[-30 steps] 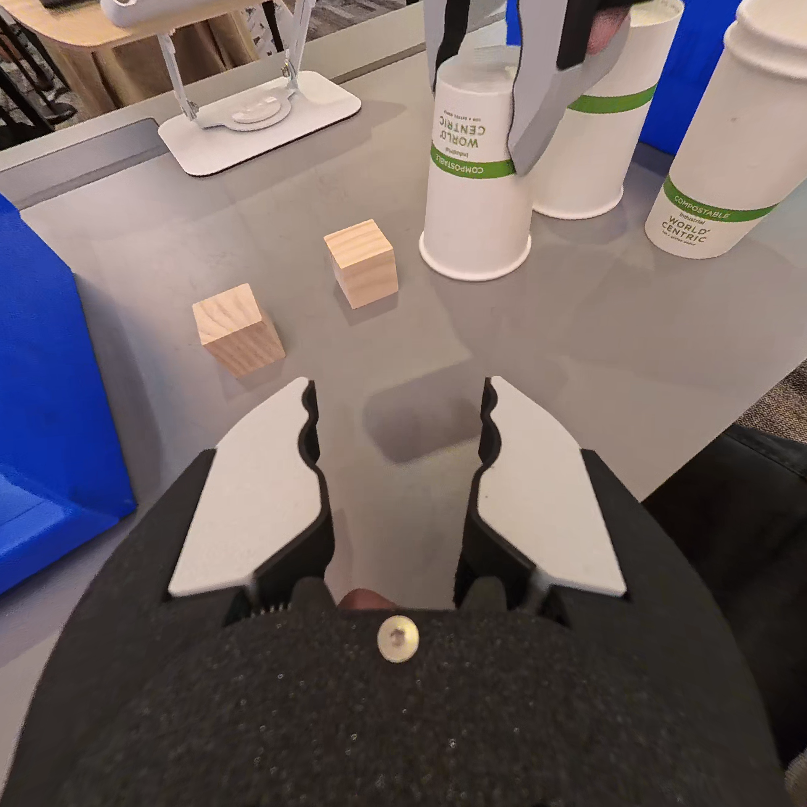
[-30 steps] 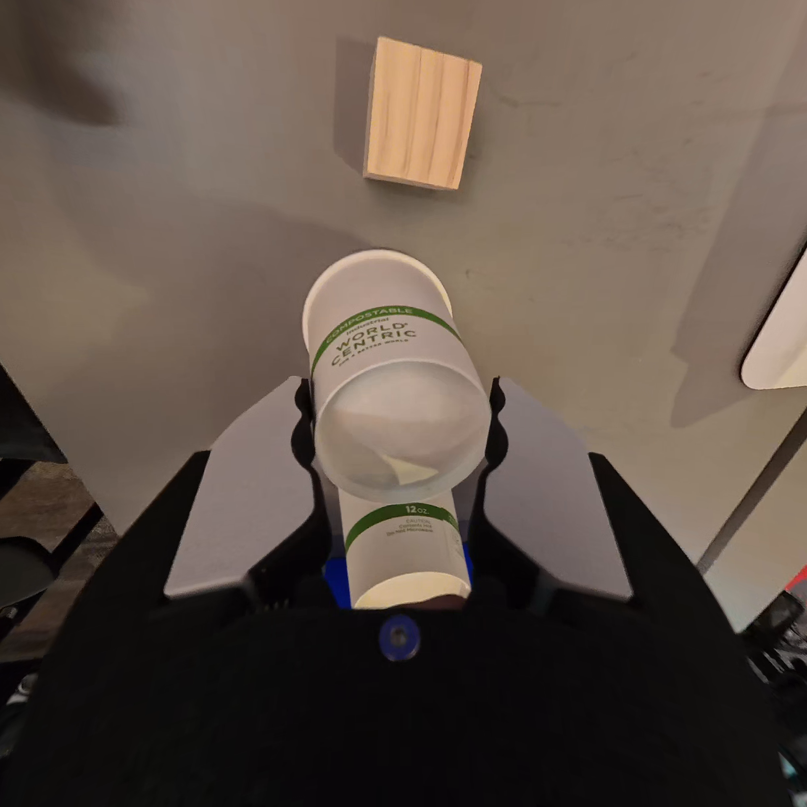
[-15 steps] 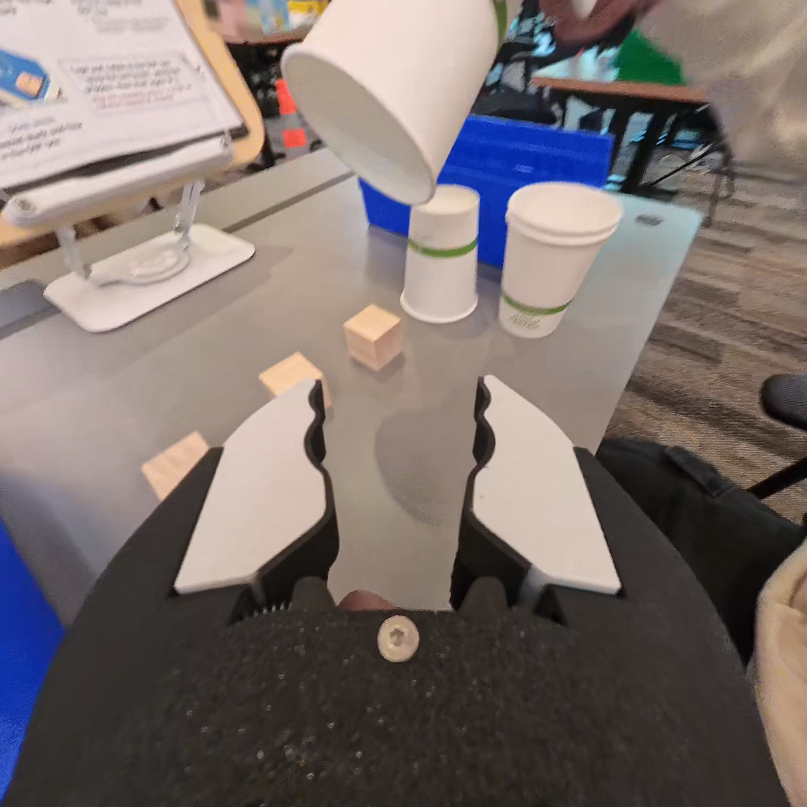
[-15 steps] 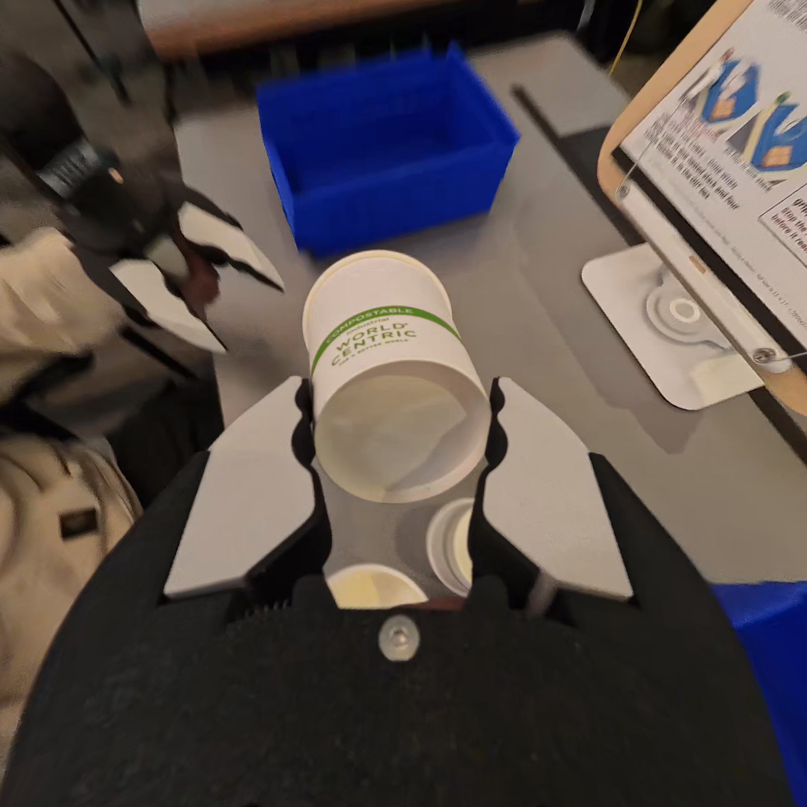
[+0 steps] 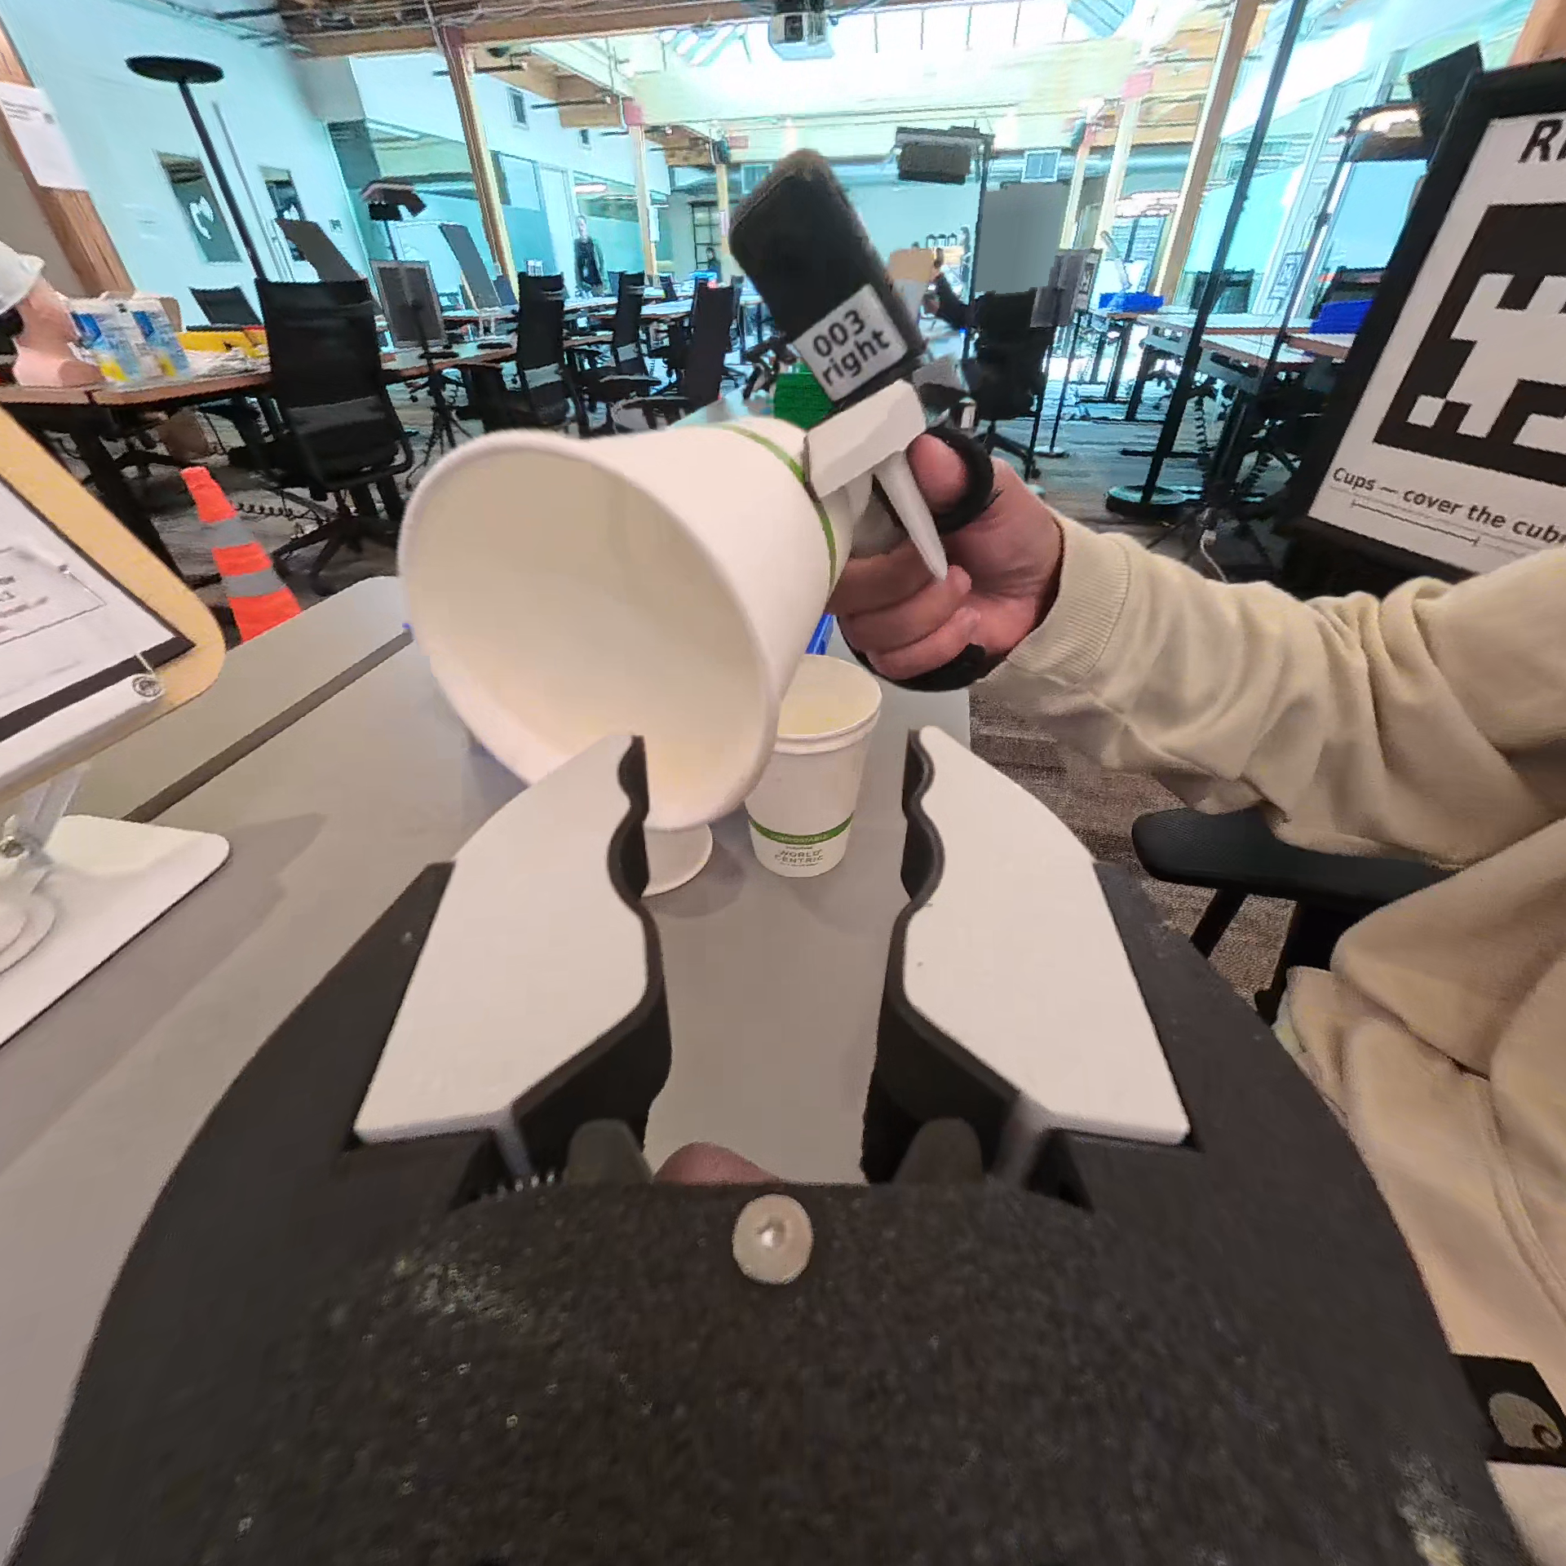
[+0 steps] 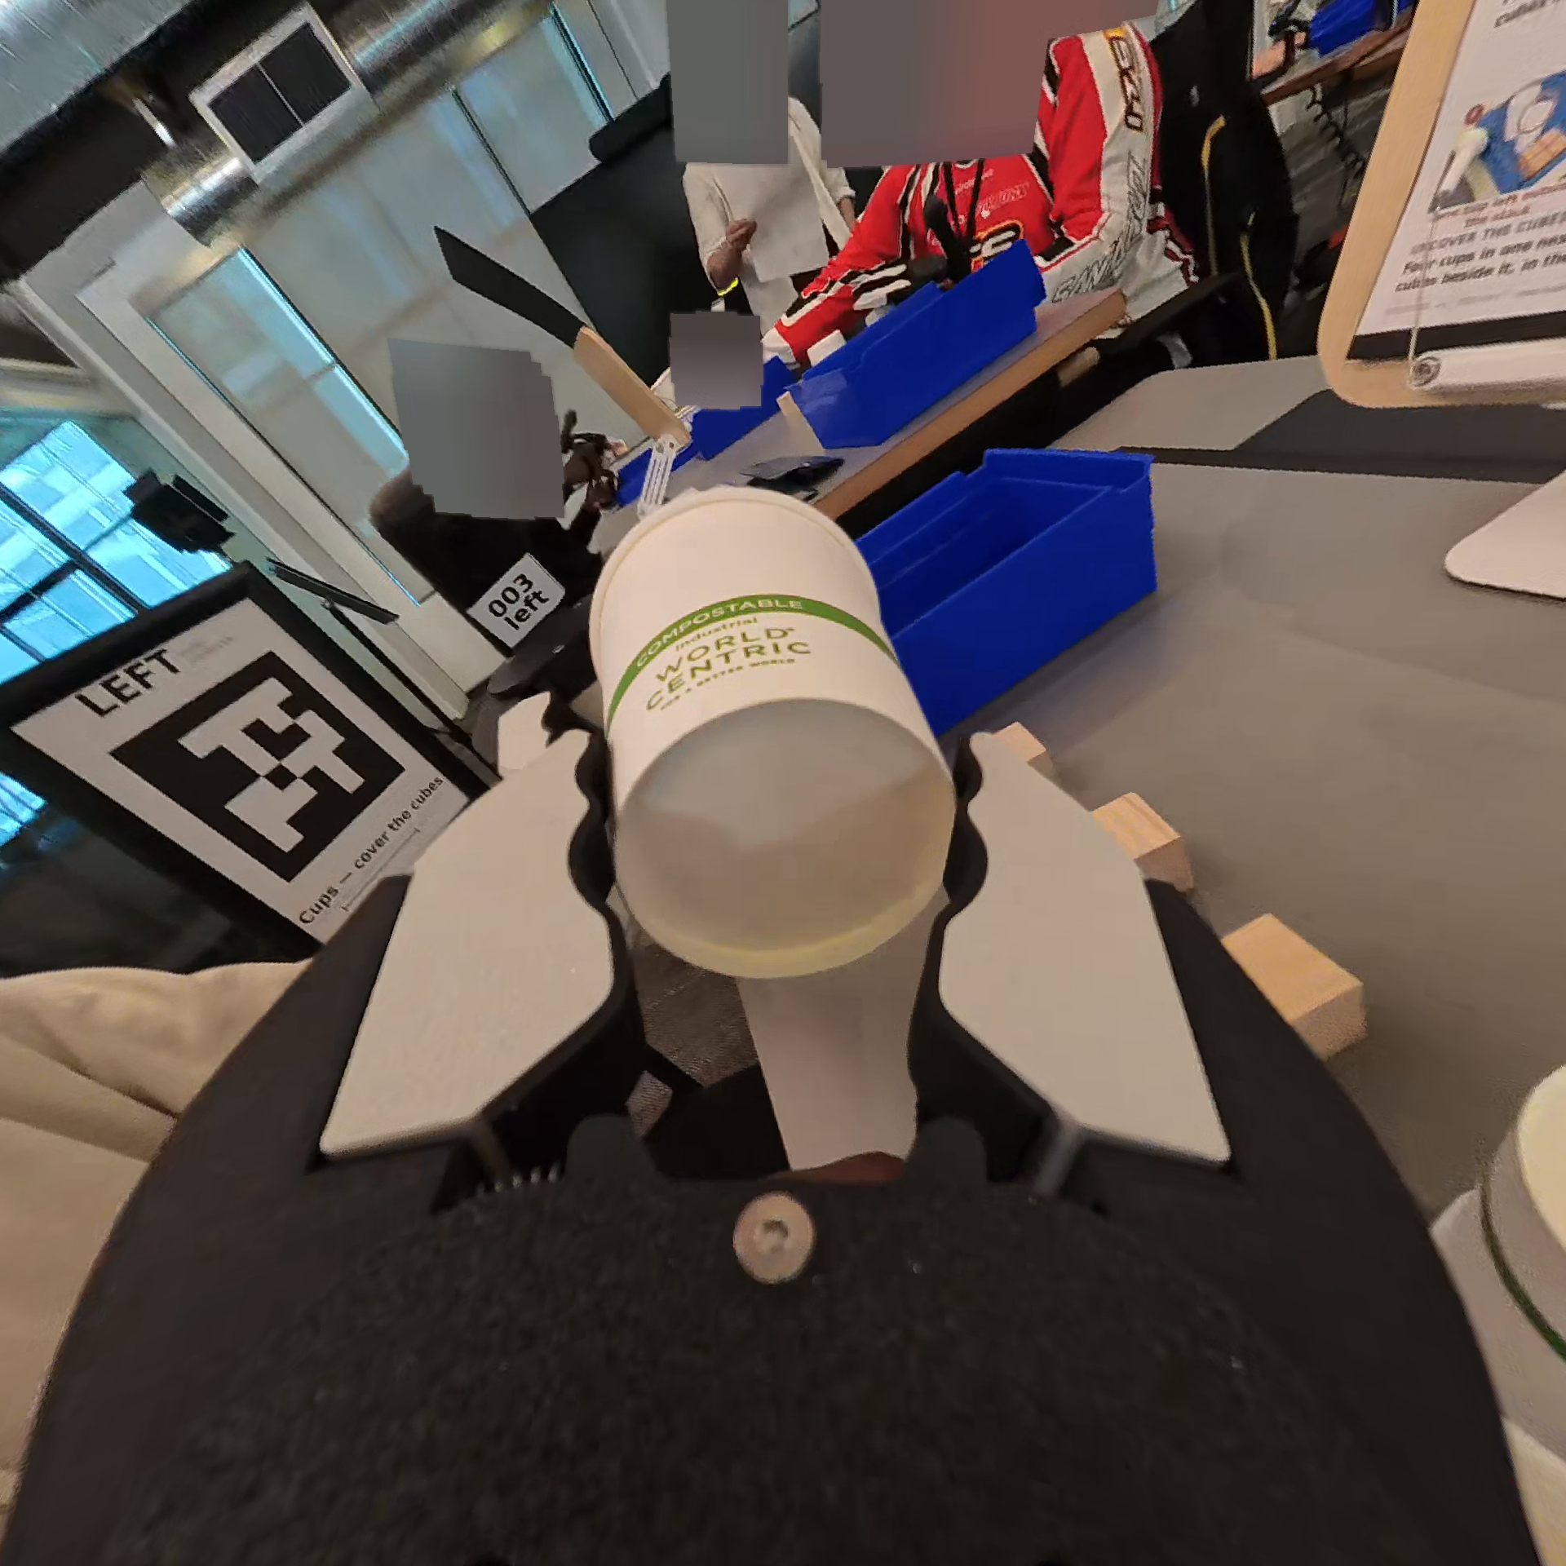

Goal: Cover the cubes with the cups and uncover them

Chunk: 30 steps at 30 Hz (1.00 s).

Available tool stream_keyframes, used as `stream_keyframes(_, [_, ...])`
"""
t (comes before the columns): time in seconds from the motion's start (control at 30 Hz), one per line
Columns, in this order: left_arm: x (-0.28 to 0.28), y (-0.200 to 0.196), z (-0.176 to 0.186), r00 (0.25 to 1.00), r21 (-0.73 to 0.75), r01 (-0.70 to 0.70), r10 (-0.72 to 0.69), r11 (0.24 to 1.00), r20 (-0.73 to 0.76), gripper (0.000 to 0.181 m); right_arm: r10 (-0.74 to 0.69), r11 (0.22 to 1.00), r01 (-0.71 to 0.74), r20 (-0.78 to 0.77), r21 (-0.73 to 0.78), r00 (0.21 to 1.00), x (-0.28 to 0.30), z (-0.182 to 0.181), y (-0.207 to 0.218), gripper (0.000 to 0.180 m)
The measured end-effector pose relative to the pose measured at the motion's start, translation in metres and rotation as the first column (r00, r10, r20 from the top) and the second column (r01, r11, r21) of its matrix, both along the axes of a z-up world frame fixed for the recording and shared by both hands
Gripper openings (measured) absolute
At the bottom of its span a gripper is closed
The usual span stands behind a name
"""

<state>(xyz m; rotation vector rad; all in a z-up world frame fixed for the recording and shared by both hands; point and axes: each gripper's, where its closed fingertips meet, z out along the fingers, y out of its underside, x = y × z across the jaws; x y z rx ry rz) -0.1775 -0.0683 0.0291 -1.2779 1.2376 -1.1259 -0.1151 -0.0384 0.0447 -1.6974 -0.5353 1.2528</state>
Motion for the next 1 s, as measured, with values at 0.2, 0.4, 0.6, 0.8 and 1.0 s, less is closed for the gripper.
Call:
stream_keyframes(0.2, [0.005, 0.0, 0.003, 1.0, 0.036, 0.007, -0.006, 0.999, -0.022, 0.042, 0.028, 0.998, -0.031, -0.062, -0.049, 0.998, -0.01, -0.004, -0.003, 0.077])
stream_keyframes(0.4, [0.001, -0.007, 0.008, 0.996, 0.027, 0.085, -0.085, 0.996, -0.013, 0.005, 0.083, 0.995, -0.087, -0.07, -0.058, 0.994, -0.012, -0.01, -0.013, 0.076])
stream_keyframes(0.6, [-0.007, -0.008, 0.003, 0.989, 0.036, 0.122, -0.118, 0.992, -0.089, 0.002, 0.041, 0.998, -0.045, 0.117, 0.033, 0.992, 0.01, -0.029, -0.029, 0.079])
stream_keyframes(0.8, [-0.018, -0.008, -0.013, 0.964, 0.035, 0.157, -0.145, 0.987, -0.221, 0.002, -0.076, 0.959, -0.053, 0.434, 0.278, 0.898, 0.029, -0.042, -0.05, 0.075])
stream_keyframes(1.0, [-0.023, -0.01, -0.032, 0.925, 0.022, 0.187, -0.168, 0.982, -0.339, 0.002, -0.092, 0.923, -0.216, 0.729, 0.318, 0.679, 0.032, -0.055, -0.051, 0.077])
